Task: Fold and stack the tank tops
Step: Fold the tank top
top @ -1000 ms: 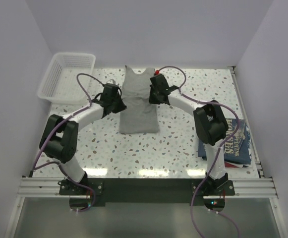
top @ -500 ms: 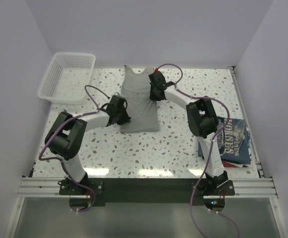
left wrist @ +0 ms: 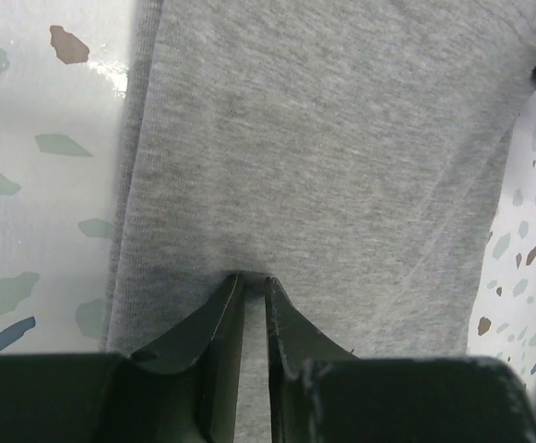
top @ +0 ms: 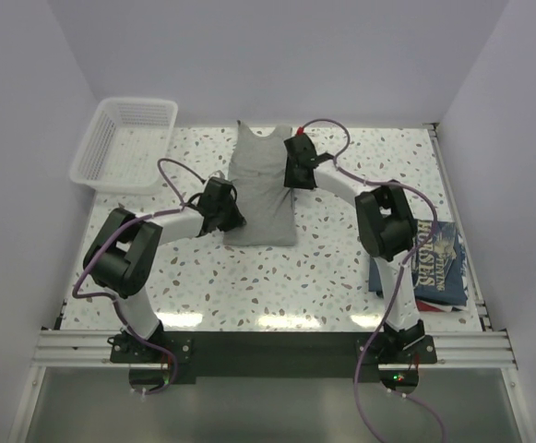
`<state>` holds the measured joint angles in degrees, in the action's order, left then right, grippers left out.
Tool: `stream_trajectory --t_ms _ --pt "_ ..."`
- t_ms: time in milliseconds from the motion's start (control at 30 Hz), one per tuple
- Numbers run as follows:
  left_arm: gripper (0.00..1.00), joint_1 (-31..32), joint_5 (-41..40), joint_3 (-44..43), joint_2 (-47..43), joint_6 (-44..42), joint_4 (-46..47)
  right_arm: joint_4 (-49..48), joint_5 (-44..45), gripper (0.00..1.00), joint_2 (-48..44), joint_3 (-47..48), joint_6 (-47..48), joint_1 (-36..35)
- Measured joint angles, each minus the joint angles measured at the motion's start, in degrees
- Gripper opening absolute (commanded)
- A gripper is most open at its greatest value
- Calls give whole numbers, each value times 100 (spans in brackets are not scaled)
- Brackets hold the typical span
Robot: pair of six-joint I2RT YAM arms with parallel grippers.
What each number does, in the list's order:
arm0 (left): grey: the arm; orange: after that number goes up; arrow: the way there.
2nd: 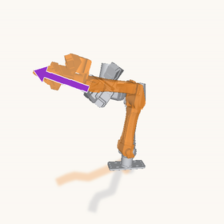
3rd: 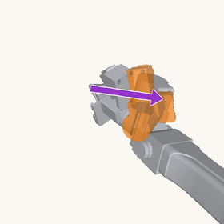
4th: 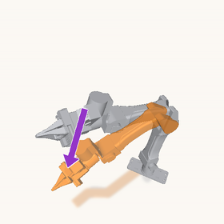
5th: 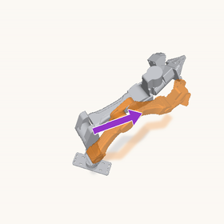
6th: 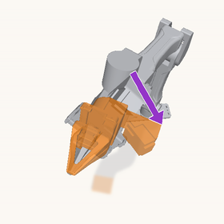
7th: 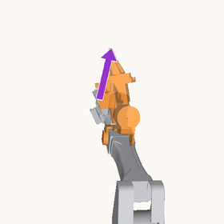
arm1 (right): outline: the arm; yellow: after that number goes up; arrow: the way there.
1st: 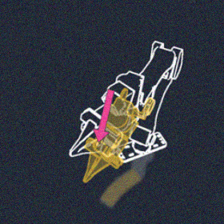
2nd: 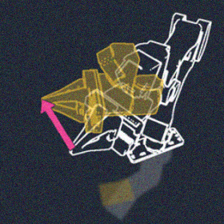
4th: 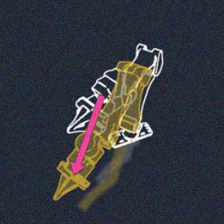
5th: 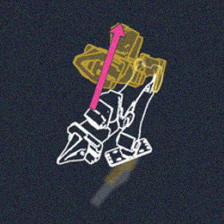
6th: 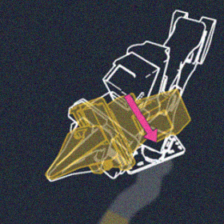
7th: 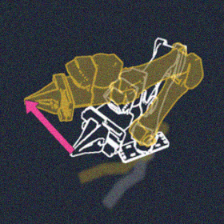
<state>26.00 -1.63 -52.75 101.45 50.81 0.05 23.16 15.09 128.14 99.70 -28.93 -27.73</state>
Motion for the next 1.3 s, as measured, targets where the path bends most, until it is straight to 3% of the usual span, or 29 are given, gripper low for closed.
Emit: stream_trajectory --t_ms 133,200,267,433,600,1033,1300 --pt "24 0 7 -120 0 -116 -181 48 -2 47 -507 -323 26 0" --pt "33 0 -22 -157 -28 -177 -282 31 -74 47 -981 -686 -17 -2" --pt "42 0 -72 -157 -105 -201 -389 -66 -164 47 -1639 -1349 -90 -39" --pt "51 0 -256 -144 -588 -221 -800 -382 -525 47 -2824 -2986 -354 -225" --pt "53 0 -317 44 -1071 -238 -953 -466 -918 48 -2885 -3783 -590 -555" --pt "55 -313 -44 1143 -1515 -240 -916 -1027 -1196 48 -3005 -4334 -1220 -914" --pt "47 -393 247 1314 -1495 -227 -546 -1364 -1298 46 -3032 -4631 -1502 -914"
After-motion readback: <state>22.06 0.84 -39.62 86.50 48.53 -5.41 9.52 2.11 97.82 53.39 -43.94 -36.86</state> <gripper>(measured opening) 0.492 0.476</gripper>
